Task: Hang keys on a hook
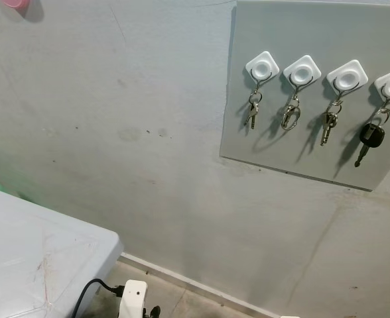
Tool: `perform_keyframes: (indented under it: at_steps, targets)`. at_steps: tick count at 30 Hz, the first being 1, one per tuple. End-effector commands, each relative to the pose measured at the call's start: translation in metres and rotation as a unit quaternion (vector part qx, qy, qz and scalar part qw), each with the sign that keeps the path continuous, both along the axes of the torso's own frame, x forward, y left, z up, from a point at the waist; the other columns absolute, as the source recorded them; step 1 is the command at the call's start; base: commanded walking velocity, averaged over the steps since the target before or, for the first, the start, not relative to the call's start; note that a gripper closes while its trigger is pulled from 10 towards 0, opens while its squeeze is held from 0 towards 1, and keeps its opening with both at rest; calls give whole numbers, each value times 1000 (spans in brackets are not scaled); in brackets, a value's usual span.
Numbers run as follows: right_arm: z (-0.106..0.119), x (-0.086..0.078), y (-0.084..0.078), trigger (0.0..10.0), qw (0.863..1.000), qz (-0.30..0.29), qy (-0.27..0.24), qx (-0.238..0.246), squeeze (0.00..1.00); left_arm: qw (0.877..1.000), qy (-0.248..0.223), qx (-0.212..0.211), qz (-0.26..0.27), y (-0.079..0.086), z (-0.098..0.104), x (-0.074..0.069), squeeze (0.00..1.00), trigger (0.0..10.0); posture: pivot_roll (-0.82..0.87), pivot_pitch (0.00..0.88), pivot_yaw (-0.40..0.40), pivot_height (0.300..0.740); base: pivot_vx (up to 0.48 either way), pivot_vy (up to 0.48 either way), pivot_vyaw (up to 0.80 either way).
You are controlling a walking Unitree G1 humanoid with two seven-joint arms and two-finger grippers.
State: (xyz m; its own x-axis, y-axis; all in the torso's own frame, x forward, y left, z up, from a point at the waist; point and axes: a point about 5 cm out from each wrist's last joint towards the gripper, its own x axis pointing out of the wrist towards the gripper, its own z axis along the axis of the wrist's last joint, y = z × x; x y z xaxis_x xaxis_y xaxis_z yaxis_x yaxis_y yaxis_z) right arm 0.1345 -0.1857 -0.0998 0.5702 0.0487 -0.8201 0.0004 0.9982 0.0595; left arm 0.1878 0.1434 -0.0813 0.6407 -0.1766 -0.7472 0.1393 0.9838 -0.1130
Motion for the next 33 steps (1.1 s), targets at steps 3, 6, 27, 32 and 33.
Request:
perform_keyframes:
  at_steps: [3, 6, 27, 32, 33]
  targets:
    - [-2, -4, 0, 10000, 1000, -1, 12, -4, 0, 1000, 9, 6, 12, 9, -2, -5, 0, 10000, 133, 0, 46, 740, 0, 0, 0]
    - [-3, -8, -1, 10000, 1000, 0, 16, -5, 0, 1000, 9, 6, 13, 9, -2, -5, 0, 10000, 137, 0, 43, 740, 0, 0, 0]
    - [-5, -16, -3, 10000, 999, -4, 32, -7, 0, 1000, 8, 2, 13, 9, -2, -4, 0, 10000, 138, 0, 41, 740, 0, 0, -493]
    - [-6, -17, -3, 10000, 999, -5, 33, -7, 0, 1000, 9, -1, 16, 9, -2, -5, 0, 10000, 139, 0, 40, 740, 0, -294, -675]
    - [-6, -17, -3, 10000, 999, -5, 33, -7, 0, 1000, 9, -1, 16, 9, -2, -5, 0, 10000, 139, 0, 40, 740, 0, -480, -675]
